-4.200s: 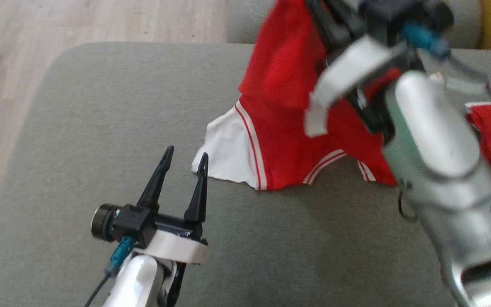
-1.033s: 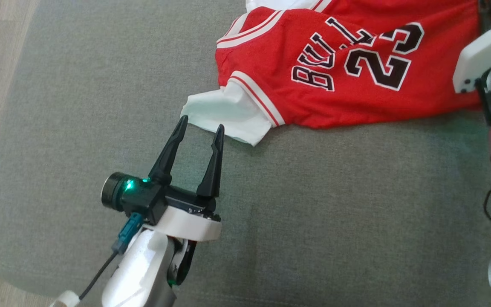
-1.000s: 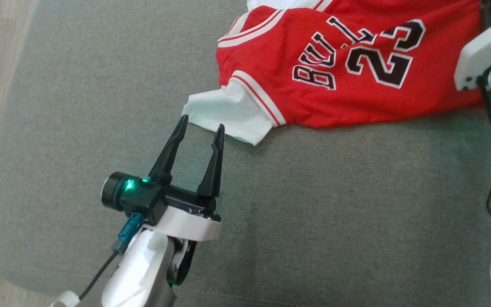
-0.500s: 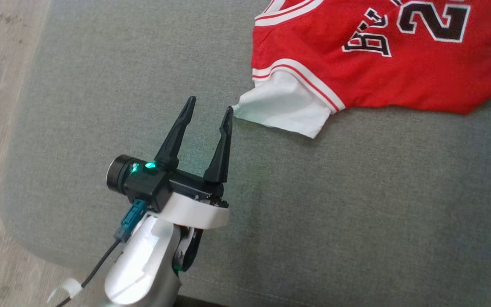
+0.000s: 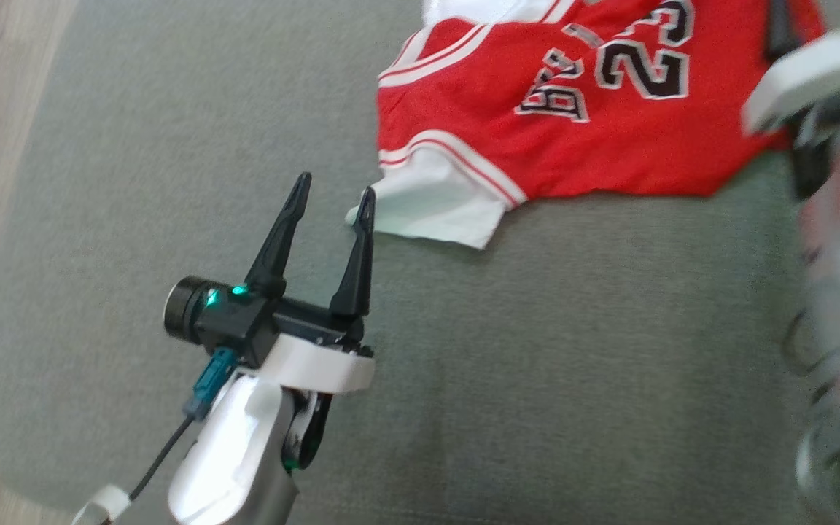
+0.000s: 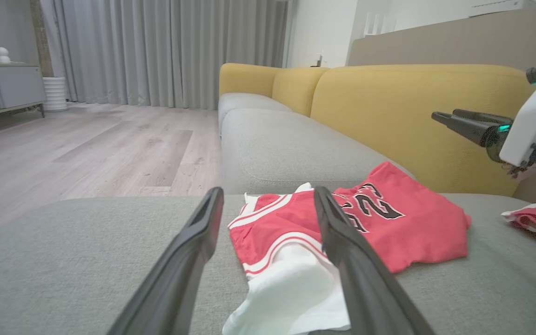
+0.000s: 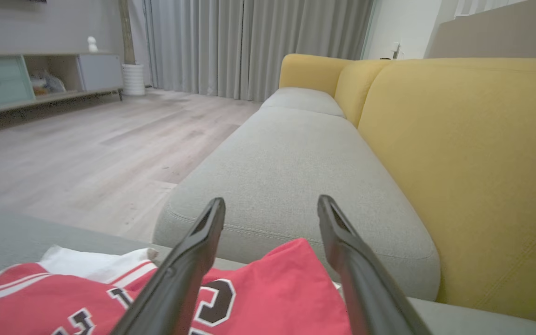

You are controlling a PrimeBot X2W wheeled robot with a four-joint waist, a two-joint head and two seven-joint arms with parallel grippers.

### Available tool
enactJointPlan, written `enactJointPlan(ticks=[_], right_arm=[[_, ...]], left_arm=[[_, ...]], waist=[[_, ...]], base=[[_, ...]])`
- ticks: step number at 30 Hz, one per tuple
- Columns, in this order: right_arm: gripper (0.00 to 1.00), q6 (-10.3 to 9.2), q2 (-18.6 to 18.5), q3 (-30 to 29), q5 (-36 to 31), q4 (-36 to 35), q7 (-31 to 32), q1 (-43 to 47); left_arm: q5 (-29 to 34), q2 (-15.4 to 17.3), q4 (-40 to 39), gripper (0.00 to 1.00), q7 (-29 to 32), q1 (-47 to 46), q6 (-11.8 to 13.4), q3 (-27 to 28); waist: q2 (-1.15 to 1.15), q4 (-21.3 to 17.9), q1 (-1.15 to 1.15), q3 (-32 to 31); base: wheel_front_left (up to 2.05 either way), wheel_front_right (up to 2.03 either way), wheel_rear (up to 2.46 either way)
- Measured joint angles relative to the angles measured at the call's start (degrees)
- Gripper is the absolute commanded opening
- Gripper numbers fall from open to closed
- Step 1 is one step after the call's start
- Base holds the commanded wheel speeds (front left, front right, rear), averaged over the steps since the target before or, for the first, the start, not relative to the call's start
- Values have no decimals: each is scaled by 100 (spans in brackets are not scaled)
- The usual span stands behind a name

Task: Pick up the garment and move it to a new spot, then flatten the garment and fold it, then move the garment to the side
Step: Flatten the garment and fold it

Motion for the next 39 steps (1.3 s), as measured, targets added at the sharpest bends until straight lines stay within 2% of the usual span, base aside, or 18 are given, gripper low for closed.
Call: enactJointPlan(ticks=[5,12,16,21,27,33,38,39], right_arm=[[100,0,376,193,773,-1104,-15,1268],[100,0,480,331,1513,-2045,-16,2972],[100,0,522,808,2193,-2475,-16,3829],[100,0,542,882,2281,-2666,109,3835],[100,0,542,884,2702,-2348,671,3331],[100,0,538,471,3110,-1324,1138,2398],[100,0,536,8,3002,-323,1290,1852],[68,0,535,-44,2938,-194,1262,1778]], left_arm=[[64,2,24,100,0,227,-14,165],[115,4,36,100,0,467,-58,323],[247,11,55,100,0,580,-114,511],[307,5,56,100,0,575,-180,506],[303,5,54,100,0,493,-213,414],[272,5,112,100,0,387,-209,252],[205,3,122,100,0,275,-199,174],[198,3,123,100,0,275,-183,155]], waist=[[0,-301,0,-297],[0,-614,-1,-589],[0,-860,0,-652],[0,-902,0,-567],[0,-730,1,-384],[0,-407,2,-157],[0,-129,2,-13],[0,-86,1,6]], base=[[0,0,0],[0,0,0],[0,0,0],[0,0,0],[0,0,0],[0,0,0],[0,0,0],[0,0,0]])
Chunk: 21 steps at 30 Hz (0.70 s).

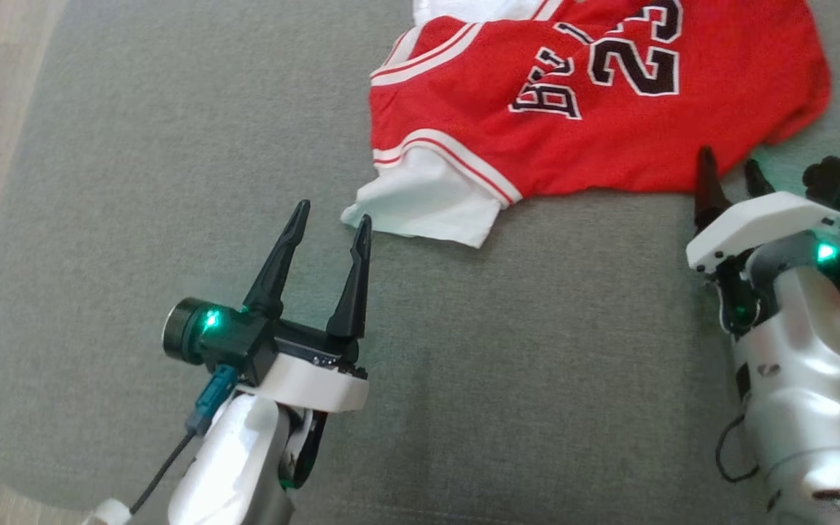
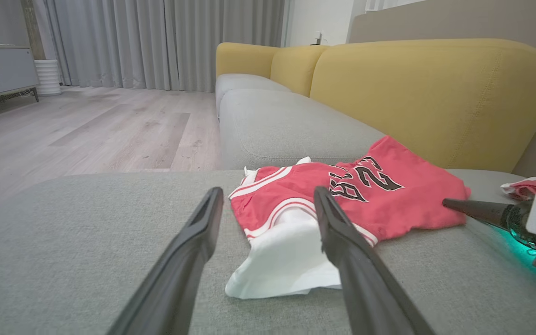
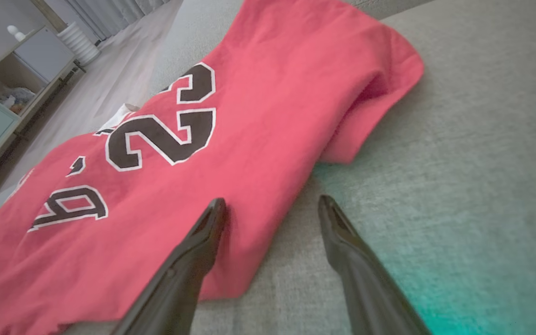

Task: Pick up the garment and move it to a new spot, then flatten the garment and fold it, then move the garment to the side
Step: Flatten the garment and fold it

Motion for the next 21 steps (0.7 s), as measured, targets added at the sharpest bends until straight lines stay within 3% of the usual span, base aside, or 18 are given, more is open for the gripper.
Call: enactJointPlan(ticks=[1,7,16,21], right_arm=[[0,0,-15,-34,-69,102,-58,-80],[0,0,-27,9,-348,579,-661,-292],[0,0,-26,299,-22,689,-1163,101],[0,0,-11,-248,-583,316,-1235,594]], left_arm=[[0,-1,3,100,0,2,11,-18],[0,-1,43,100,0,6,27,-2],[9,0,56,100,0,155,26,152],[43,0,46,100,0,334,27,156]], waist=[[0,34,0,15],[0,0,0,-98],[0,-365,-1,-520],[0,-635,-1,-754]], base=[[0,0,0],[0,0,0],[0,0,0],[0,0,0]])
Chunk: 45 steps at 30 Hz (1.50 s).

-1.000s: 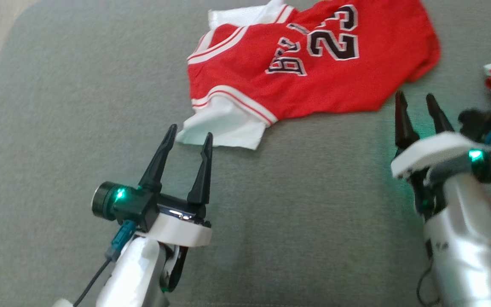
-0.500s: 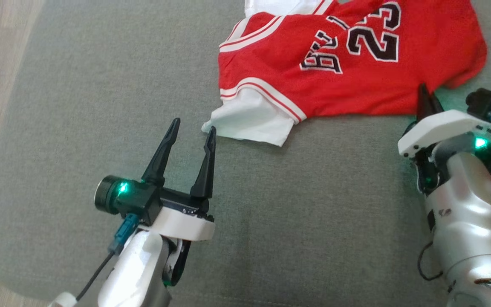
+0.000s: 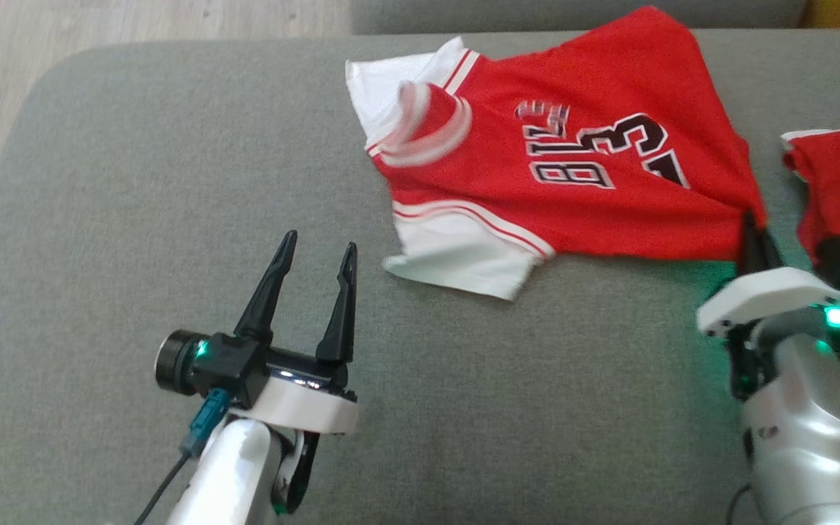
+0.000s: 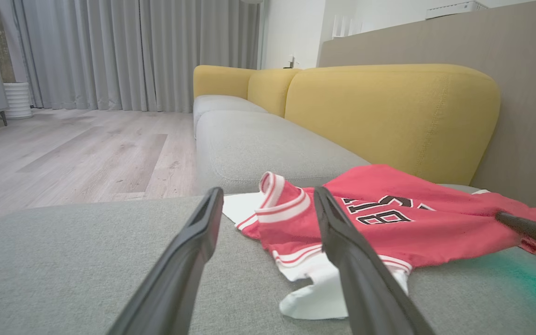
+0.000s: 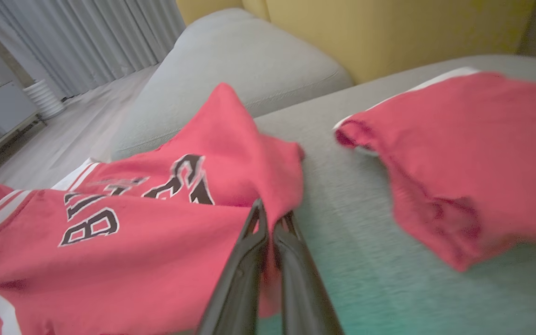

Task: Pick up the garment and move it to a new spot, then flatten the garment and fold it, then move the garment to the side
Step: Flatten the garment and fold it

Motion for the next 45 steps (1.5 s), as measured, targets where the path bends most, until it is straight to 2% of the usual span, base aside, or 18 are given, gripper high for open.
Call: enactJointPlan(ticks=[4,7,14,18,21,22,23,24,28,35,45], right_arm=[[0,0,-1,-509,-791,-587,20,242],[0,0,-1,-526,-1283,-1023,294,284],[0,0,4,267,-2307,-1797,1234,114],[0,0,4,636,-2827,-1688,1763,-210],[0,0,1,788,-3117,-1388,1904,-436],[5,0,-4,843,-3203,-1248,1928,-502],[47,0,-21,981,-3268,-1096,1913,-555],[100,0,-27,1101,-3279,-906,1902,-612],[100,0,-12,1461,-3322,-409,1894,-708],[100,0,-25,1555,-2691,-359,1316,-687],[100,0,-18,1601,-1165,-1344,434,254]], left_arm=[[0,0,-11,100,0,41,0,-4],[-3,0,-29,100,0,42,-1,-23],[-45,3,-29,100,0,26,-1,-136],[-127,1,-26,100,0,7,4,-247],[-146,3,-24,100,0,-45,33,-297],[-146,3,-20,100,0,-81,48,-336],[-146,2,-21,100,0,-118,48,-370],[-146,0,-21,100,0,-145,48,-383],[-146,2,4,100,0,-209,51,-387],[-143,2,15,100,0,-221,58,-347],[-33,1,8,100,0,-142,44,-154]], waist=[[0,-86,0,-135],[0,-31,0,-134],[0,245,1,55],[0,460,1,209],[0,607,1,337],[0,648,1,377],[0,687,1,416],[0,724,1,449],[0,789,2,514],[0,624,1,410],[0,40,0,55]], base=[[0,0,0],[0,0,0],[0,0,0],[0,0,0],[0,0,0],[0,0,0],[0,0,0],[0,0,0],[0,0,0],[0,0,0],[0,0,0]])
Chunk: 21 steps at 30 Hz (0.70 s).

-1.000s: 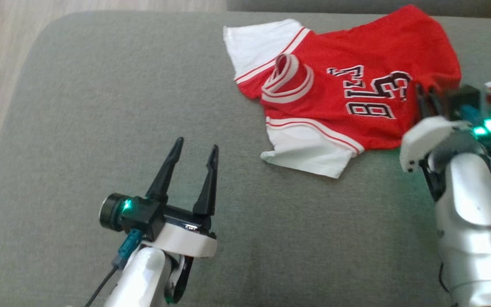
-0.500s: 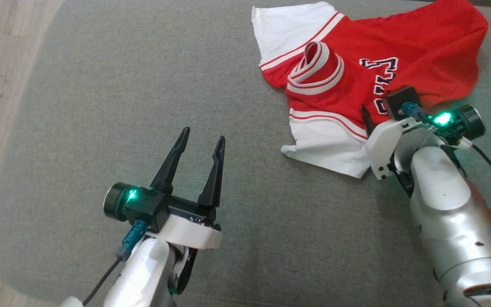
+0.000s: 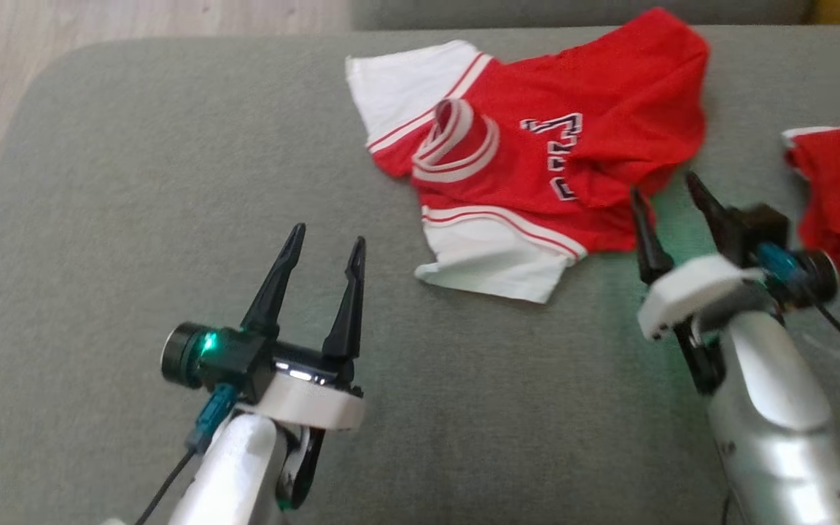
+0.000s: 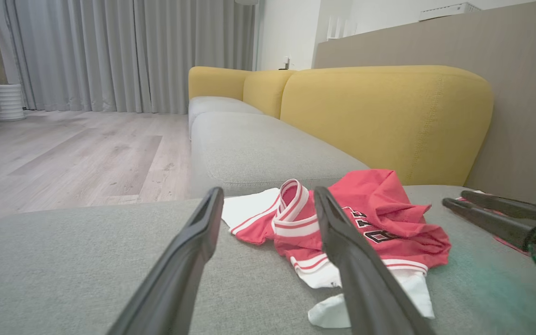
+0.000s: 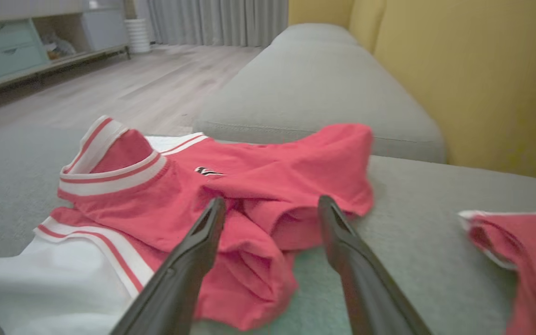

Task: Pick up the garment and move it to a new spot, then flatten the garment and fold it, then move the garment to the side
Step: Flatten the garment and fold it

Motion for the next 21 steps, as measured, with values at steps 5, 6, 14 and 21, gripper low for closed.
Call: enactJointPlan(ticks=[5,6,14,21], right_arm=[[100,0,7,-336,873,-862,-331,928],[100,0,8,-370,991,-980,-359,1072],[100,0,49,-399,1396,-1406,-419,1634],[100,0,58,-403,1837,-1280,-191,1200]], left_arm=[[49,3,-12,100,0,221,-2,149],[49,3,-15,100,0,226,-2,153],[91,2,-19,100,0,224,-70,148],[91,2,-11,100,0,159,-101,116]], waist=[[0,-384,-1,-177],[0,-446,-1,-191],[0,-658,0,-133],[0,-460,0,27]], base=[[0,0,0],[0,0,0],[0,0,0],[0,0,0]])
